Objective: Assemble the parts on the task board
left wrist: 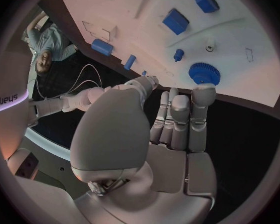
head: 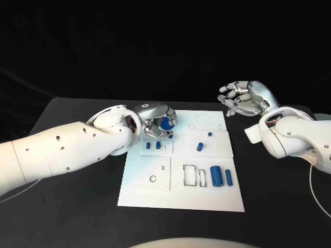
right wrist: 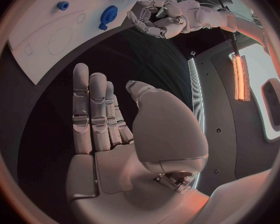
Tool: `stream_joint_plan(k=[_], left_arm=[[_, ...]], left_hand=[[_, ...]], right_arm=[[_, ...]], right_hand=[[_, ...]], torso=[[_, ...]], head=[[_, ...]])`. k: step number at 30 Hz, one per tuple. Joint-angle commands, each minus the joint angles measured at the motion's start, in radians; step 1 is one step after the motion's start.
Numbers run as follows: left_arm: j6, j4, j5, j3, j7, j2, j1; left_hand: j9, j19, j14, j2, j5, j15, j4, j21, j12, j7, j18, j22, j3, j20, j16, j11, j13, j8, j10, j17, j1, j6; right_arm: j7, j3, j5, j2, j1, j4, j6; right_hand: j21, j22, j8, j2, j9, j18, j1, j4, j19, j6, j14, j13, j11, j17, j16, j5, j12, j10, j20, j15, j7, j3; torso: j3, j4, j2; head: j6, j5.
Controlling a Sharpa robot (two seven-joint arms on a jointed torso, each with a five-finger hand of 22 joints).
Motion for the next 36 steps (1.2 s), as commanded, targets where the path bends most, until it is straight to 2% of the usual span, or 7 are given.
stream_joint_plan(k=[1,5,9,14,22,30,36], left_arm=[[0.127,-0.007,-0.147,0.0,0.007,0.009,0.0],[0.17,-0.023,-0.173,0.0,-0.003,0.023,0.0],[0.186,-0.042,-0.193,0.0,-0.01,0.038,-0.001],[0.171,-0.068,-0.203,0.0,-0.011,0.054,-0.001],[0.139,-0.092,-0.207,0.003,-0.008,0.074,0.0],[0.158,-0.102,-0.198,0.005,-0.009,0.087,0.0],[0.181,-0.127,-0.194,0.005,-0.013,0.107,-0.001]], left_hand=[[-0.019,0.01,0.013,-0.011,-0.018,-0.001,0.0,0.022,-0.022,0.0,-0.021,0.025,-0.007,0.0,0.012,0.0,-0.023,-0.019,0.012,0.006,-0.002,0.006],[-0.041,0.033,0.041,-0.01,-0.023,-0.004,-0.004,0.068,-0.046,0.001,-0.03,0.079,-0.011,-0.001,0.04,-0.002,-0.051,-0.039,0.034,0.03,0.001,0.018],[-0.049,0.036,0.049,-0.01,-0.026,-0.011,-0.005,0.077,-0.059,-0.003,-0.031,0.088,-0.014,-0.005,0.047,-0.004,-0.064,-0.046,0.039,0.034,0.001,0.024],[-0.06,0.044,0.064,-0.009,-0.028,-0.01,-0.007,0.094,-0.077,0.0,-0.035,0.108,-0.017,-0.008,0.063,-0.004,-0.08,-0.056,0.044,0.051,0.0,0.029],[-0.069,0.056,0.079,-0.002,-0.026,-0.007,-0.007,0.114,-0.09,0.003,-0.04,0.131,-0.013,-0.006,0.076,-0.001,-0.094,-0.066,0.051,0.064,0.002,0.033],[-0.079,0.074,0.106,0.011,-0.027,-0.01,-0.007,0.144,-0.104,-0.004,-0.046,0.165,0.006,-0.005,0.1,-0.006,-0.115,-0.065,0.095,0.088,0.005,0.074],[-0.086,0.095,0.123,0.015,-0.031,-0.013,-0.011,0.174,-0.118,-0.009,-0.053,0.201,0.018,-0.007,0.111,-0.01,-0.13,-0.067,0.127,0.098,0.005,0.098]], right_arm=[[0.014,0.0,0.001,0.002,-0.001,-0.001,0.01],[0.012,0.0,0.001,0.004,-0.002,-0.001,0.009],[0.011,0.0,0.001,0.005,-0.002,-0.001,0.008],[0.009,0.0,0.001,0.006,-0.002,-0.001,0.007],[0.008,0.0,0.001,0.009,-0.002,-0.001,0.006],[0.007,0.0,0.001,0.011,-0.002,-0.001,0.007],[0.008,0.0,0.001,0.014,-0.002,-0.001,0.006]], right_hand=[[-0.005,-0.002,0.003,-0.003,-0.003,0.018,0.003,0.001,0.0,0.015,-0.007,-0.007,0.002,0.003,-0.006,0.008,-0.009,0.005,0.004,0.002,0.008,0.007],[-0.006,-0.002,0.002,-0.004,-0.004,0.018,0.0,0.004,0.001,0.015,-0.007,-0.014,0.003,0.004,-0.006,0.009,-0.014,0.008,0.005,0.002,0.009,0.007],[-0.006,-0.003,0.002,-0.004,-0.004,0.018,-0.002,0.005,0.001,0.014,-0.007,-0.017,0.003,0.005,-0.006,0.01,-0.016,0.009,0.005,0.002,0.009,0.006],[-0.006,-0.003,0.002,-0.004,-0.005,0.018,-0.004,0.006,0.001,0.014,-0.007,-0.019,0.003,0.006,-0.007,0.011,-0.018,0.01,0.005,0.002,0.009,0.005],[-0.006,-0.003,0.002,-0.004,-0.005,0.018,-0.007,0.007,0.002,0.014,-0.006,-0.023,0.003,0.007,-0.007,0.013,-0.02,0.012,0.005,0.003,0.009,0.005],[-0.006,-0.003,0.002,-0.004,-0.005,0.018,-0.007,0.007,0.002,0.014,-0.006,-0.023,0.003,0.007,-0.007,0.013,-0.02,0.012,0.005,0.003,0.009,0.005],[-0.007,-0.003,0.002,-0.004,-0.006,0.018,-0.008,0.008,0.002,0.015,-0.006,-0.025,0.003,0.008,-0.007,0.014,-0.021,0.014,0.005,0.003,0.009,0.004]], torso=[[0.0007,-0.0004,0.0],[0.0013,0.0002,0.001],[0.0005,-0.0022,0.002],[0.0015,-0.0004,0.001],[0.0012,-0.0018,0.002],[0.0016,0.0012,0.0],[0.0013,0.0,0.001]], head=[[0.002,-0.002],[0.002,-0.001],[0.003,0.0],[0.004,-0.003],[0.002,-0.002],[-0.002,-0.005],[-0.004,-0.003]])
